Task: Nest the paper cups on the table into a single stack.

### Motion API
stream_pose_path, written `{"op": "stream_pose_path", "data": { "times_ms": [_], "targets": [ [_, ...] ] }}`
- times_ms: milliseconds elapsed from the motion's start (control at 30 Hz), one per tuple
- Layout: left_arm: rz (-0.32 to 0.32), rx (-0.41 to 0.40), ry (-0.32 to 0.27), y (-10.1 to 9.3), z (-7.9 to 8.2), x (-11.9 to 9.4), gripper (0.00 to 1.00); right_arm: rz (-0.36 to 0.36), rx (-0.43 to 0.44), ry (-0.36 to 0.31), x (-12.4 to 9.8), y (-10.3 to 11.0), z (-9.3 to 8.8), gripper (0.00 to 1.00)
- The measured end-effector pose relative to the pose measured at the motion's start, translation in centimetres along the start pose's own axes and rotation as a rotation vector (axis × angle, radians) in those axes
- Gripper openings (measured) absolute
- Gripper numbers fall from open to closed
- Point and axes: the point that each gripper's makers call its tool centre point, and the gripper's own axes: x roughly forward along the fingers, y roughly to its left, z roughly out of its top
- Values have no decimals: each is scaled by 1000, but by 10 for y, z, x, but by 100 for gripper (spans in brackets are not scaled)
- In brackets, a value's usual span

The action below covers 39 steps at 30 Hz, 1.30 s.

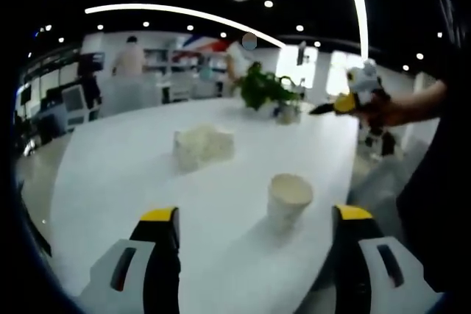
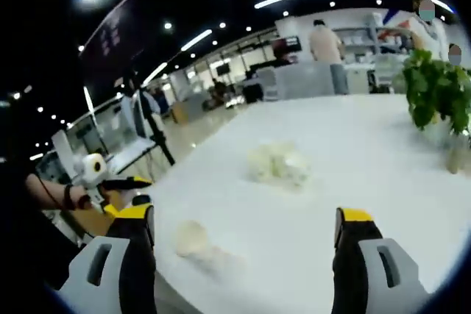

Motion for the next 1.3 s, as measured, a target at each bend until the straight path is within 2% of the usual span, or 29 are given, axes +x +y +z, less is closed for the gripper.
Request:
{"op": "stream_pose_path", "data": {
  "times_ms": [67, 233, 500, 567, 667, 800, 900, 967, 1133, 1300],
  "targets": [
    [-1, 7, 20, 1, -2, 4, 84, -6, -11, 25, 1, -3, -8, 100],
    [-6, 10, 40, 3, 0, 13, 84, -12, -38, 36, 0, -8, -18, 100],
    [-29, 103, 76, 8, 20, 30, 85, -4, -23, 35, 2, -17, -32, 100],
    [-33, 118, 74, 14, 28, 37, 84, 1, -23, 32, 3, -21, -35, 100],
    [-47, 161, 109, 25, 35, 51, 84, -3, -8, 34, 1, -29, -39, 100],
    [-34, 217, 145, 39, 44, 68, 89, 9, 32, 11, -2, -34, -38, 100],
    [-49, 245, 154, 43, 53, 81, 89, -14, 37, -17, -7, -42, -33, 100],
    [-62, 240, 197, 45, 54, 91, 86, -18, 63, -32, -10, -46, -31, 100],
    [-83, 309, 260, 54, 58, 112, 85, -25, 43, -31, -12, -50, -30, 100],
    [-106, 354, 309, 61, 60, 123, 85, -23, 44, -33, -13, -57, -30, 100]
  ]
}}
